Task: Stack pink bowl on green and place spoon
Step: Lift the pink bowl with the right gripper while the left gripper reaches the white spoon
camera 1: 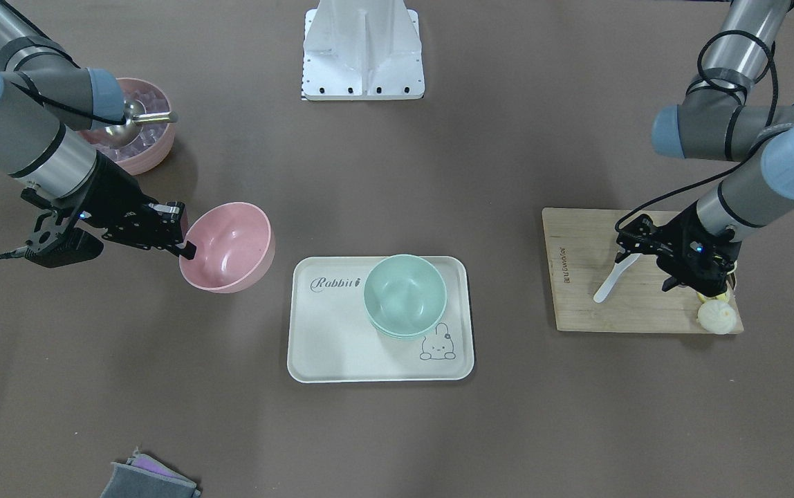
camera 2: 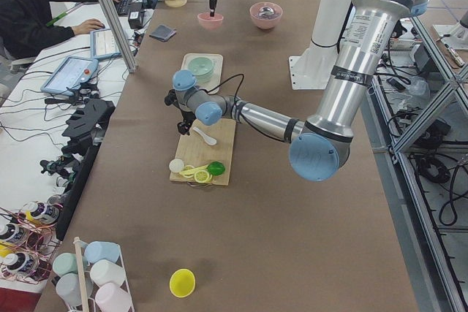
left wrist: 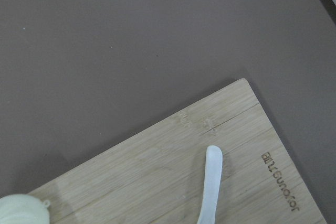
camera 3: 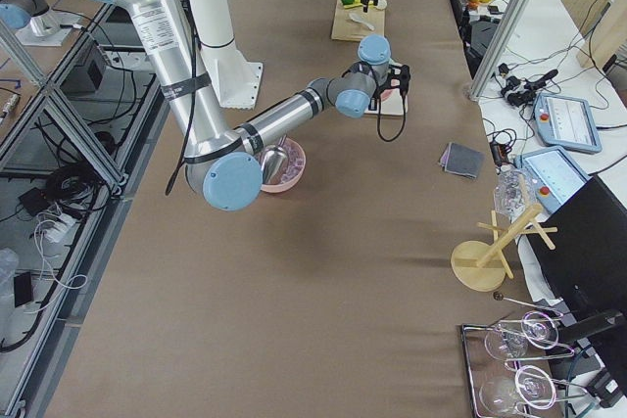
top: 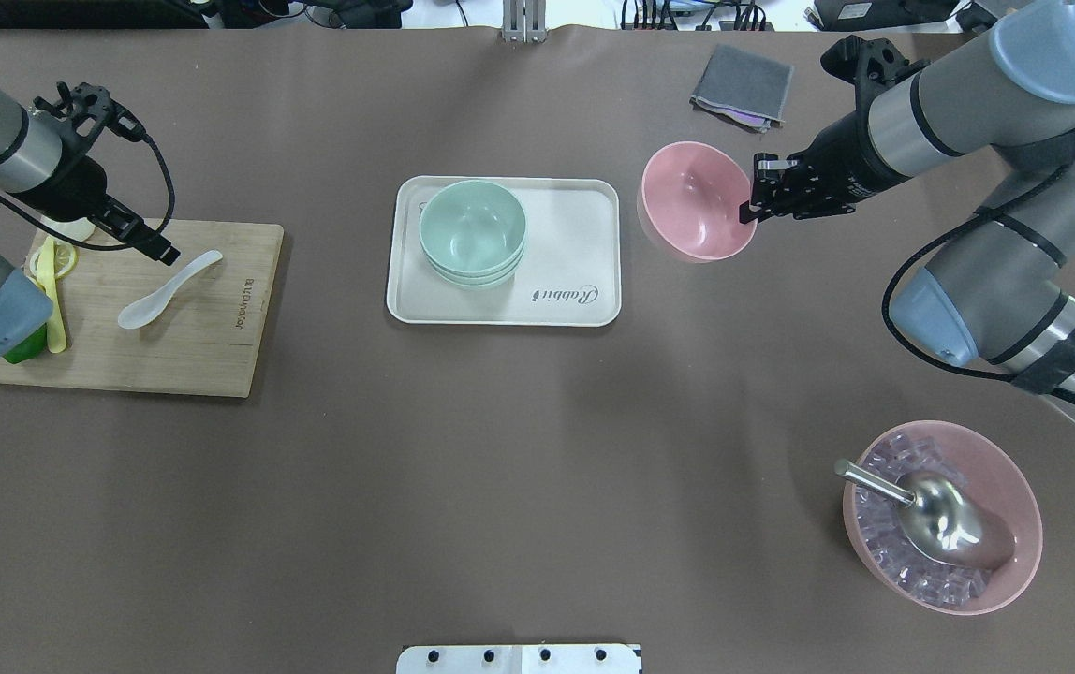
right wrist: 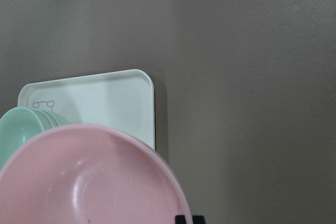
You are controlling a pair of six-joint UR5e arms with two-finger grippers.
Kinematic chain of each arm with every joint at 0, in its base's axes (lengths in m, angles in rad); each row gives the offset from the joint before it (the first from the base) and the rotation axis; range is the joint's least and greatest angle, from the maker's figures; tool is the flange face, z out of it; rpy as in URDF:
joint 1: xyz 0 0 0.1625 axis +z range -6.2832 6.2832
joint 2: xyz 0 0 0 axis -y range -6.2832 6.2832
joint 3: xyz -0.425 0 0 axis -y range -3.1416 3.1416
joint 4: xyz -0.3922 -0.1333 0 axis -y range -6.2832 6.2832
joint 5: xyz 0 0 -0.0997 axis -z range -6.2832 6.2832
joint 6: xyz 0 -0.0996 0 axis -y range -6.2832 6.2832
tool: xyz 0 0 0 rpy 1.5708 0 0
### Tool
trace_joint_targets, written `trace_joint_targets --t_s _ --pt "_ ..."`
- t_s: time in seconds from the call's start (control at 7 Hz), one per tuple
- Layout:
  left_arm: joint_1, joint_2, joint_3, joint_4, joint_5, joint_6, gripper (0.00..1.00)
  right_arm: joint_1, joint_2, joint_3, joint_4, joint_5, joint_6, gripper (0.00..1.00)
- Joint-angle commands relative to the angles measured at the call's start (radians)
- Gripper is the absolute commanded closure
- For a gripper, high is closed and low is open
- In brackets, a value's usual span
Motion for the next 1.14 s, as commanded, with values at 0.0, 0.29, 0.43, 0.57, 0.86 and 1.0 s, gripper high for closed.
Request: trace_joint_targets --t_s 0.0,0.29,0.43,0.57,0.86,1.0 --pt "0.033 0.0 0.01 -0.013 0.037 -0.002 0.07 0.0 0.021 -0.005 -0.001 -0.003 0.008 1.0" --pt "0.059 -0.005 0.025 -0.013 0.06 -0.002 0.11 0.0 0.039 -0.022 -0.001 -0.004 0.01 1.0" --pt "0.072 -0.003 0.03 -0.013 0.061 -0.002 0.12 -0.001 0.048 -0.025 -0.001 -0.007 0.01 1.0" --pt "0.082 -0.006 0.04 -0.013 0.061 -0.003 0.14 -0.001 0.07 -0.047 -0.001 -0.006 0.008 1.0" --pt "0.086 -0.012 0.051 -0.013 0.061 -0.003 0.3 -0.001 0.075 -0.048 0.001 -0.006 0.008 1.0" --pt "0.086 -0.014 0.051 -0.013 0.061 -0.003 0.42 -0.001 0.076 -0.048 0.001 -0.006 0.008 1.0"
